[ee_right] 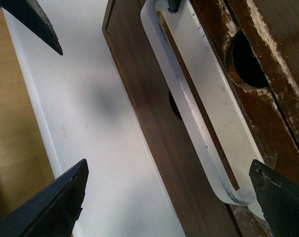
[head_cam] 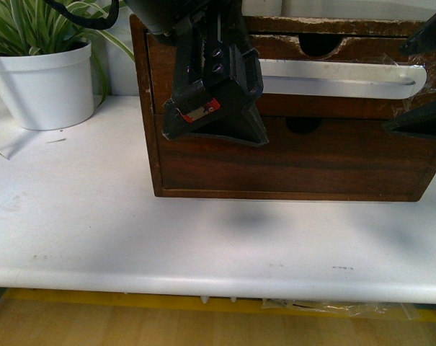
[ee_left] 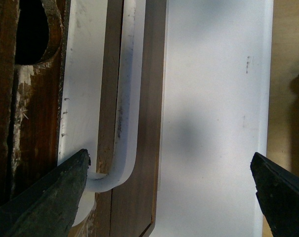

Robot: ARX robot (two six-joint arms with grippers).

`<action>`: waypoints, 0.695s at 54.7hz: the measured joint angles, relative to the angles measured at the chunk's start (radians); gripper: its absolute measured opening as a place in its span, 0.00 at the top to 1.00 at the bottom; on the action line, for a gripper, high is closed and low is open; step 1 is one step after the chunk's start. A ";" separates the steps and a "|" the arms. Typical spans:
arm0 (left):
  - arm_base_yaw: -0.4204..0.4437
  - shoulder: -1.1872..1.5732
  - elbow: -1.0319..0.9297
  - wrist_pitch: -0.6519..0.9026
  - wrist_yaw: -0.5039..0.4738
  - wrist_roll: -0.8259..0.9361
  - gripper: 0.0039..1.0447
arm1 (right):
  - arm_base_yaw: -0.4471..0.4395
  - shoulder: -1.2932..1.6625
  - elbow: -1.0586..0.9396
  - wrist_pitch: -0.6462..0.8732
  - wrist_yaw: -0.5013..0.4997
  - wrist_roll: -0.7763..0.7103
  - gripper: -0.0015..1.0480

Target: Open drawer

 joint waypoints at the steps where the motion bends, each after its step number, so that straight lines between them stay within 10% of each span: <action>1: 0.000 0.002 0.002 -0.002 -0.001 0.002 0.06 | -0.001 0.000 0.000 0.000 0.000 0.000 0.09; 38: -0.018 0.029 0.060 -0.138 0.043 0.043 0.06 | 0.029 0.085 0.049 -0.008 0.024 -0.006 0.09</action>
